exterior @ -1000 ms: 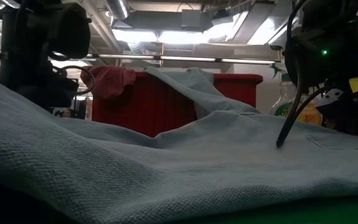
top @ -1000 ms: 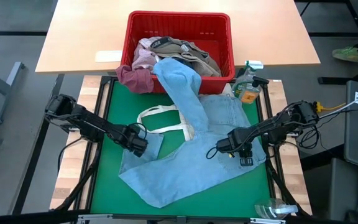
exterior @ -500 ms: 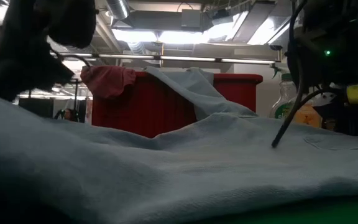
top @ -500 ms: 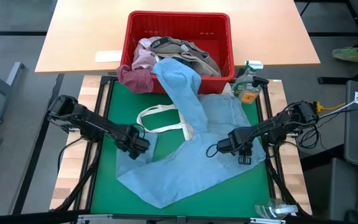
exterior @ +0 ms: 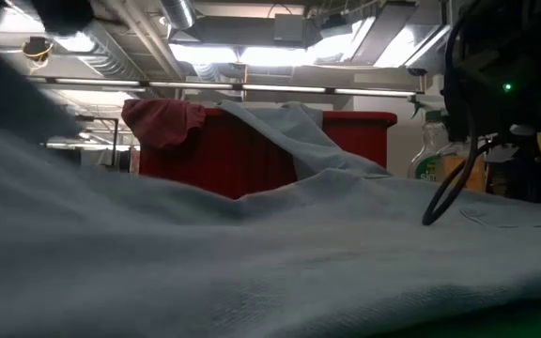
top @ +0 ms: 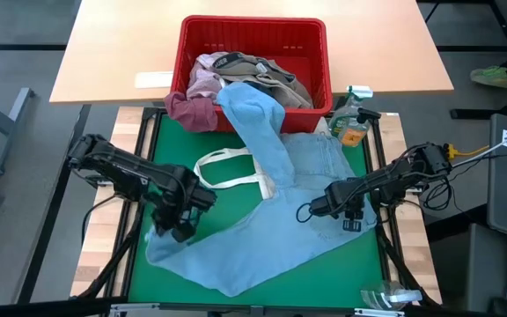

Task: Fold Laundry from Bin
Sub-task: Fold the blue pants from the red laundry basket

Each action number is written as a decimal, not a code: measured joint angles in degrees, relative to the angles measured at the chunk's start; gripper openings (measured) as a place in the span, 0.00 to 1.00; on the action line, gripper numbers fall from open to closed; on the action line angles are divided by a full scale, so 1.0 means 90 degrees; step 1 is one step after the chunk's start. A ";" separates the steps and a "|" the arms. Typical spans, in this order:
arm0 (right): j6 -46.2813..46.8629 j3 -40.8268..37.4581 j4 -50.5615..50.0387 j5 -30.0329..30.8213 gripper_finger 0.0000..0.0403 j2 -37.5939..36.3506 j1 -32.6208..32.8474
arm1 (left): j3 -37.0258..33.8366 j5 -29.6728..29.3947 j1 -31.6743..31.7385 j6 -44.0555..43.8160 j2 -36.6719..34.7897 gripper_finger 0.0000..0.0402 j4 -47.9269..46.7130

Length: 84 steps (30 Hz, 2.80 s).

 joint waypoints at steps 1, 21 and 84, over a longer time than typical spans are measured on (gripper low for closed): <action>-0.0032 0.0000 -0.0021 -0.0005 0.33 0.0000 0.0000 | 0.0124 0.0431 0.0000 -0.0013 0.0000 0.00 0.0001; -0.1368 0.1017 -0.0417 0.0099 0.33 0.0000 0.0000 | 0.1358 0.1033 0.0027 -0.0065 -0.0005 0.00 0.5503; -0.3466 0.2188 1.1654 -0.1777 0.33 0.1535 0.0241 | 0.1361 -0.4113 0.0253 -0.0653 -0.0007 0.00 0.3253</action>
